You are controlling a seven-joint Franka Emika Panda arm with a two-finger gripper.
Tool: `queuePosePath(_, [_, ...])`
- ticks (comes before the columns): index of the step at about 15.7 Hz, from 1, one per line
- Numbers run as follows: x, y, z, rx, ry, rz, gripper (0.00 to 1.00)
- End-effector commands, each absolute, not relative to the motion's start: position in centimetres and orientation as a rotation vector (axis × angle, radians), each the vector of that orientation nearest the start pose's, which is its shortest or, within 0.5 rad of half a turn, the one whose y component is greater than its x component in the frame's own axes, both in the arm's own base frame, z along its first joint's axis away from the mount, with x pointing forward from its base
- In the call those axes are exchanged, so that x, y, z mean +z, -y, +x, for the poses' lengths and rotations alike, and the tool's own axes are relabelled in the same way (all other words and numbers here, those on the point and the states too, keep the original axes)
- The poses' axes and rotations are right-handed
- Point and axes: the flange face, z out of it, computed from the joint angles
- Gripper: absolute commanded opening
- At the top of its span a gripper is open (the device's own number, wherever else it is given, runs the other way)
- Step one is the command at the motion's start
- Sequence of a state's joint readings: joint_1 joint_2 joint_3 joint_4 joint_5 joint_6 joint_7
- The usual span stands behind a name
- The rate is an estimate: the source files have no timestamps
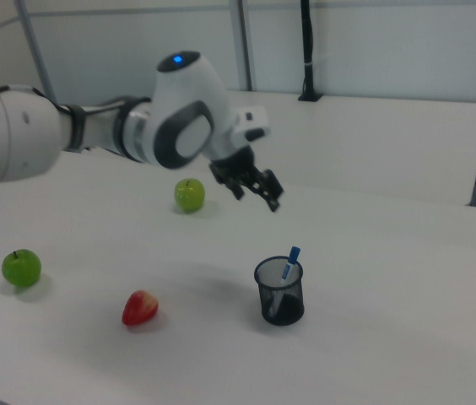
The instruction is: Place marker
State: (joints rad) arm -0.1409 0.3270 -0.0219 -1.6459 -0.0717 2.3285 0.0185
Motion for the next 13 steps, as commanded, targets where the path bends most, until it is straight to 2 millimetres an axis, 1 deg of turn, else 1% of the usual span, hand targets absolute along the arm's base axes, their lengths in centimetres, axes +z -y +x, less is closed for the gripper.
queuePosePath(1, [51.0, 3.9, 65.0, -0.393, -0.100, -3.209, 1.00])
queuePosePath(2, [52.0, 2.0, 64.0, -0.322, -0.058, -3.217, 1.00])
queuePosePath(4, [53.9, -1.0, 61.9, -0.206, 0.019, -3.239, 1.00])
queuePosePath(6, [55.5, -3.5, 59.6, -0.089, 0.076, -3.247, 1.00])
queuePosePath(7, [57.0, -4.4, 57.9, -0.028, 0.098, -3.248, 1.00])
queuePosePath(9, [58.4, -5.3, 56.1, 0.038, 0.117, -3.244, 1.00])
queuePosePath(10, [58.7, -5.2, 55.5, 0.068, 0.114, -3.245, 1.00])
queuePosePath(13, [59.2, -5.0, 55.1, 0.080, 0.107, -3.240, 1.00])
